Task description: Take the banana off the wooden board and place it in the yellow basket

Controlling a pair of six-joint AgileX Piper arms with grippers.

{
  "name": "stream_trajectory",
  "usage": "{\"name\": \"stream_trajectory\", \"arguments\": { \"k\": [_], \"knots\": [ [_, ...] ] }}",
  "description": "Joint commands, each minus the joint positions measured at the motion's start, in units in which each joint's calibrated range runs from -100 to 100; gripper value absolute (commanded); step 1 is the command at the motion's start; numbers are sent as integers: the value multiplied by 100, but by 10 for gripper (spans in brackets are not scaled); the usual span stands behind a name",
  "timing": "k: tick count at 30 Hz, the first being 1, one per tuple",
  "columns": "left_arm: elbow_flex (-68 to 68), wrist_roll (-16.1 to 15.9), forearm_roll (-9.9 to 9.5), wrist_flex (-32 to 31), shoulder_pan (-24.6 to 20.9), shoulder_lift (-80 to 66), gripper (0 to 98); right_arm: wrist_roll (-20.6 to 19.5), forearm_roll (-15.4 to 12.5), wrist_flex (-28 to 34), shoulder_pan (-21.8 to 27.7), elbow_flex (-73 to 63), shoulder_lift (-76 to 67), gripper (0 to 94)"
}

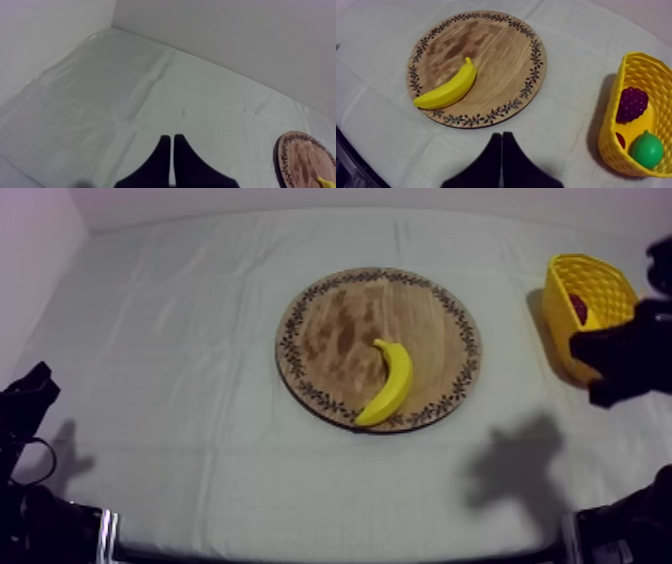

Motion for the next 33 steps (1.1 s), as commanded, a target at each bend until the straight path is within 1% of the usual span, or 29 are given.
{"name": "stream_trajectory", "arguments": {
  "k": [1, 6, 11, 14, 18, 25, 33],
  "knots": [
    [3, 0, -1, -1, -2, 2, 1, -62, 17, 735, -103, -1328, 1044, 4],
    [3, 0, -1, -1, -2, 2, 1, -220, -51, 1606, -254, -2492, 2106, 4],
    [3, 0, -1, -1, -2, 2, 1, -320, -216, 2363, -422, -3334, 3064, 4],
    [3, 0, -1, -1, -2, 2, 1, -432, -329, 2713, -477, -3770, 3605, 4],
    [3, 4, -1, -1, -2, 2, 1, -552, -464, 2951, -478, -4247, 4252, 4],
    [3, 5, -1, -1, -2, 2, 1, -643, -725, 3360, -394, -4895, 5161, 4],
    [3, 1, -1, -1, -2, 2, 1, -810, -1018, 3791, -287, -5693, 5704, 6]
  ]
}}
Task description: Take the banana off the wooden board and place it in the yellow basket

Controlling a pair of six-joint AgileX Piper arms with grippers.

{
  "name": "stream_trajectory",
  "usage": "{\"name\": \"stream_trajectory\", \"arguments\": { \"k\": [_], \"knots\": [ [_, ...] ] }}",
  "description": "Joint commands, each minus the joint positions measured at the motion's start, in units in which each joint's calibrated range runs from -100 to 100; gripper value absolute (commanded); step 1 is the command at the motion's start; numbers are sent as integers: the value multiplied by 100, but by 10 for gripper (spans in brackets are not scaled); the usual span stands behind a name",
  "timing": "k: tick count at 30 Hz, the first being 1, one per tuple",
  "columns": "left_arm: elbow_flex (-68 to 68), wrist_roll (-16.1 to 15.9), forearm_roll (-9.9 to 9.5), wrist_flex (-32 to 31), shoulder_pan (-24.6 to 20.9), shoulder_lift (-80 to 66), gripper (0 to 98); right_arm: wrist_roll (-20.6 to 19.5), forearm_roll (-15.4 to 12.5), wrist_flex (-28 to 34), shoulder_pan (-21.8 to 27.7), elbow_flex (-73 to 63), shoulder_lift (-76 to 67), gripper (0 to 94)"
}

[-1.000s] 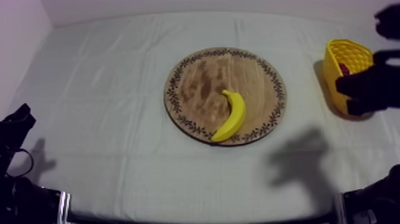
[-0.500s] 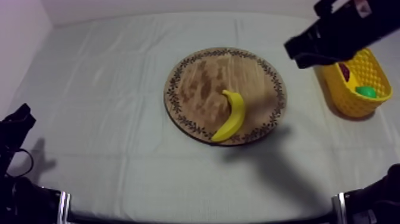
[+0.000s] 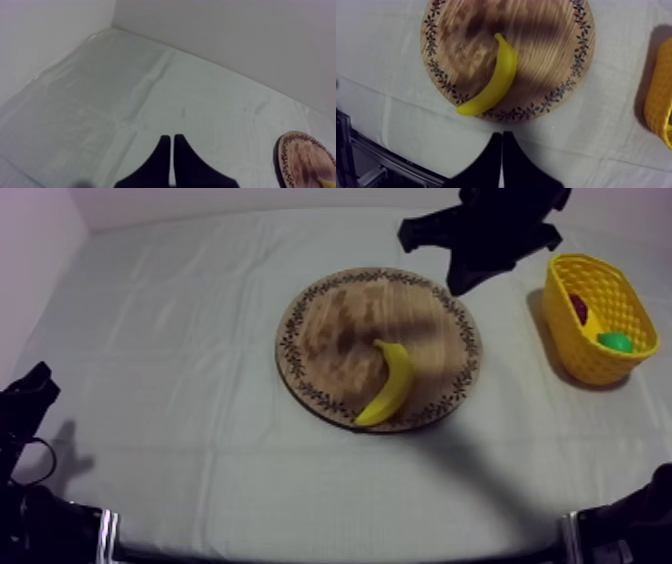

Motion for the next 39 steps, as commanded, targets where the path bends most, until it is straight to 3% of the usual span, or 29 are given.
{"name": "stream_trajectory", "arguments": {
  "k": [1, 8, 16, 21, 33, 39],
  "knots": [
    [3, -2, -1, -1, -2, 2, 1, -31, -69, 71, 9, -211, 36, 6],
    [3, -3, -1, -1, -2, 2, 1, -78, -214, 156, -9, -386, 66, 49],
    [3, -2, -1, -1, -2, 2, 1, 111, -449, 182, 68, -117, -38, 467],
    [3, -2, -1, -1, -2, 2, 1, 41, -445, 192, 107, -116, -102, 642],
    [3, -3, -1, -1, -2, 2, 1, -83, -473, 193, 146, 121, -162, 811],
    [3, -3, -1, -1, -2, 2, 1, -208, -661, 122, 42, 584, 37, 876]
  ]
}}
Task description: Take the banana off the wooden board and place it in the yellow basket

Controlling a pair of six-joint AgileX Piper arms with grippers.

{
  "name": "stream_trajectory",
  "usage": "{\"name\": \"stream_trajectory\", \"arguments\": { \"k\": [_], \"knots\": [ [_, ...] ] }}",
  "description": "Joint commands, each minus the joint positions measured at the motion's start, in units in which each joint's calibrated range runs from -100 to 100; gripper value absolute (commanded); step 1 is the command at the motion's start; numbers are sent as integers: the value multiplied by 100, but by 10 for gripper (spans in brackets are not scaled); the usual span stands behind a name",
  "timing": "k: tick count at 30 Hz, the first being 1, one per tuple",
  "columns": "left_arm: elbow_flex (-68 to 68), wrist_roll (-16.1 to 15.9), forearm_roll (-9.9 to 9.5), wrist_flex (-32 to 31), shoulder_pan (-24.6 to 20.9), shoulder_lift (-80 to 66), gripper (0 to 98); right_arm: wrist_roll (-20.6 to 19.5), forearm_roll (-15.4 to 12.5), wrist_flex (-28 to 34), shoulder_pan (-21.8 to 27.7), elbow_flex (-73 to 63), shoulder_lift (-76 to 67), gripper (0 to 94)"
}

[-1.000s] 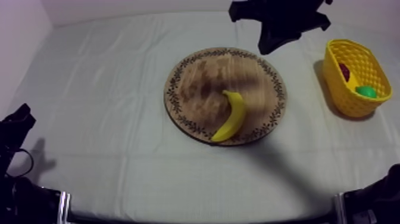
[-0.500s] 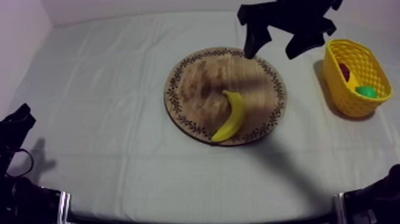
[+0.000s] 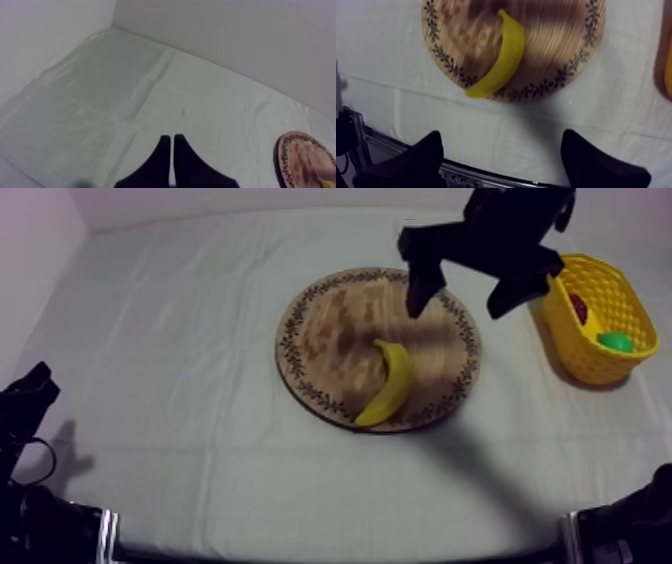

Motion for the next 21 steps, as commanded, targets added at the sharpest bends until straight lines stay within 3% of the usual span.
{"name": "stream_trajectory", "arguments": {
  "k": [1, 10, 21],
  "knots": [
    [3, 0, -1, -1, -2, 2, 1, -45, -94, -31, -39, 153, 106, 883],
    [3, 0, -1, -1, -2, 2, 1, -189, -433, -494, -110, 412, 935, 893],
    [3, 0, -1, -1, -2, 2, 1, -210, -564, -1194, -103, 296, 2198, 885]
  ]
}}
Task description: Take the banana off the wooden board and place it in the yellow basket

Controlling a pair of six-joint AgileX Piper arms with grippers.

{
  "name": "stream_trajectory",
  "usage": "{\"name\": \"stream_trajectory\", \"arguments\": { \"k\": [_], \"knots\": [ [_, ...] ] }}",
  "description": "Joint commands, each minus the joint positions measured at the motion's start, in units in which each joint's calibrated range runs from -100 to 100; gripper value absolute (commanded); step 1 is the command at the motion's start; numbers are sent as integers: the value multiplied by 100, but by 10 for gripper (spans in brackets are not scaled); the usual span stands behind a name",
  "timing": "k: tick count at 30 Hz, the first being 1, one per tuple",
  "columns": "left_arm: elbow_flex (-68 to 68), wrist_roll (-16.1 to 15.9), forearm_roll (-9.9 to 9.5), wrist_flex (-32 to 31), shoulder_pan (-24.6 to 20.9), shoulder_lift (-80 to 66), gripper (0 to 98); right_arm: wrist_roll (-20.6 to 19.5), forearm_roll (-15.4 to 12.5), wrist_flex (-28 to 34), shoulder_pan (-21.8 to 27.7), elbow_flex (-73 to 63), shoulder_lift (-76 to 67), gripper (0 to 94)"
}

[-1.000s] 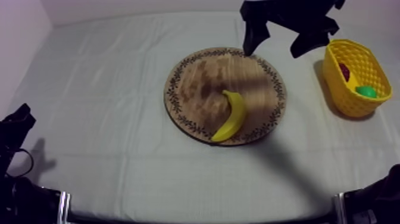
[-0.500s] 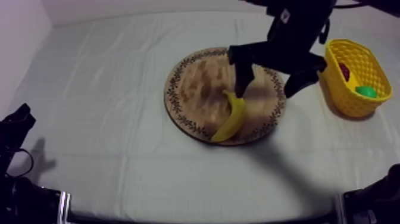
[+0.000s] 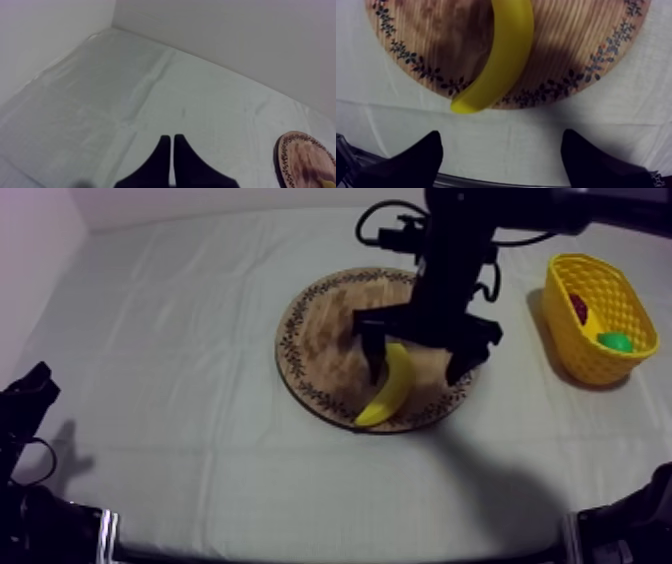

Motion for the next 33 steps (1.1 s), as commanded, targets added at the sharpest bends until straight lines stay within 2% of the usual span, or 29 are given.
{"name": "stream_trajectory", "arguments": {
  "k": [1, 12, 17, 24, 33],
  "knots": [
    [3, 0, -1, -1, -2, 2, 1, 6, -13, -86, 4, -39, 305, 885],
    [3, 0, -1, -1, -2, 2, 1, -18, -83, -497, 11, -470, 1239, 868],
    [3, 0, -1, -1, -2, 2, 1, -65, -115, -593, 12, -640, 1469, 829],
    [3, 0, -1, -1, -2, 2, 1, -102, -140, -729, 91, -694, 1580, 686],
    [3, 0, -1, -1, -2, 2, 1, -71, -116, -974, 146, -535, 1567, 451]
  ]
}}
